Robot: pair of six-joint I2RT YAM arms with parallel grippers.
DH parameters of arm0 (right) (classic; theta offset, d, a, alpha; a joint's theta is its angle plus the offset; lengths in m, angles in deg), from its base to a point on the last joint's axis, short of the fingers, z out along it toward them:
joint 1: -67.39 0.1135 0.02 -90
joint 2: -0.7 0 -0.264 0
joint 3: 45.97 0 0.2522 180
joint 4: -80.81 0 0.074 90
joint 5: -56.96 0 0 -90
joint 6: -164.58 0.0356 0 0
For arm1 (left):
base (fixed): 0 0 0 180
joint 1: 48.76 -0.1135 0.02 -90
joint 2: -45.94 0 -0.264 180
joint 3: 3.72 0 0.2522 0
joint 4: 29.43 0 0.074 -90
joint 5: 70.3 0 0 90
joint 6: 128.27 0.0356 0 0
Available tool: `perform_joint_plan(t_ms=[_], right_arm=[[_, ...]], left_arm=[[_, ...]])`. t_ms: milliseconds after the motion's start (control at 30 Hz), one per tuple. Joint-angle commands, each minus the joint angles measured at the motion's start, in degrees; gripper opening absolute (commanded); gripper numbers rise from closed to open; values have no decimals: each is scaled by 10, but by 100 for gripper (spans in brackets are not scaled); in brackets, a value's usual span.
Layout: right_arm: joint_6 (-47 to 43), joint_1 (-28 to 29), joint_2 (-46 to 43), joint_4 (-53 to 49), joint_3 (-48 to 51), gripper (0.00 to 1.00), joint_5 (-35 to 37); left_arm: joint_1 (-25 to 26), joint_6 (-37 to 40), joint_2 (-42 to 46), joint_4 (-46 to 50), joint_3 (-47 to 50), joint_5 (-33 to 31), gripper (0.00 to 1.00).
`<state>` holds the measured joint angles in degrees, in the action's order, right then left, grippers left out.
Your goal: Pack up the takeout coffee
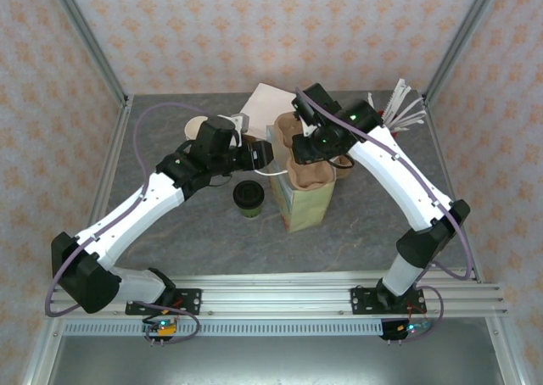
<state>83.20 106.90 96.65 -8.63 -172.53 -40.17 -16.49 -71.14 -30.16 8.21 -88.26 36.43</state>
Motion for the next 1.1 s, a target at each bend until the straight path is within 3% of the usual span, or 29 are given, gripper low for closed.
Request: perform_joint_plan(t_ms=[0, 500, 1067], right_arm=[[4, 4, 11, -30, 6, 30, 26], [-4, 5, 45, -48, 18, 30, 25], [9, 14, 21, -61, 18, 30, 14]], left_arm=[[3, 19, 19, 23, -24, -31, 69], [3, 32, 13, -13, -34, 15, 75], [3, 56, 18, 4, -48, -9, 76]])
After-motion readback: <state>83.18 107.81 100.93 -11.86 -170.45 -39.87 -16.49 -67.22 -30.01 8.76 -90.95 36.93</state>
